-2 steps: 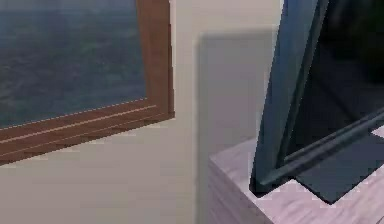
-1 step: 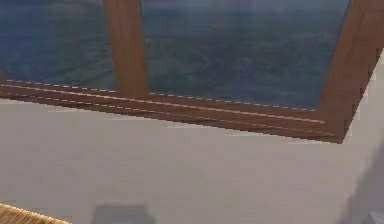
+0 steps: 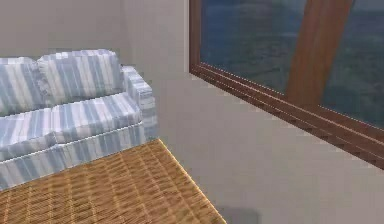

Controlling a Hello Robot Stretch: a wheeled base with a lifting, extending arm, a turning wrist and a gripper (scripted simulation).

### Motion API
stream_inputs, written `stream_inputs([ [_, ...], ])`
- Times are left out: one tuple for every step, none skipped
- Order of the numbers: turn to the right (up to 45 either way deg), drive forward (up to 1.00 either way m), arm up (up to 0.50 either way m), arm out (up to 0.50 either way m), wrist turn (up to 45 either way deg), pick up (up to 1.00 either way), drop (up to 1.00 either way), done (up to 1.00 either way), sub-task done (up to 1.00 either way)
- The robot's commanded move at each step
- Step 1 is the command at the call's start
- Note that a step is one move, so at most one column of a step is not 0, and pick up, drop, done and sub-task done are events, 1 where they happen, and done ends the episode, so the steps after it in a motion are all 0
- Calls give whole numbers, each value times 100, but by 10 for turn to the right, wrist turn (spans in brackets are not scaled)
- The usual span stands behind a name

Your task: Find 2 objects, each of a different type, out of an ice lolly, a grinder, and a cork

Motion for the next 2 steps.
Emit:
stream_inputs([
  [-450, 0, 0, 0, 0, 0, 0, 0, 0],
  [-300, 0, 0, 0, 0, 0, 0, 0, 0],
])
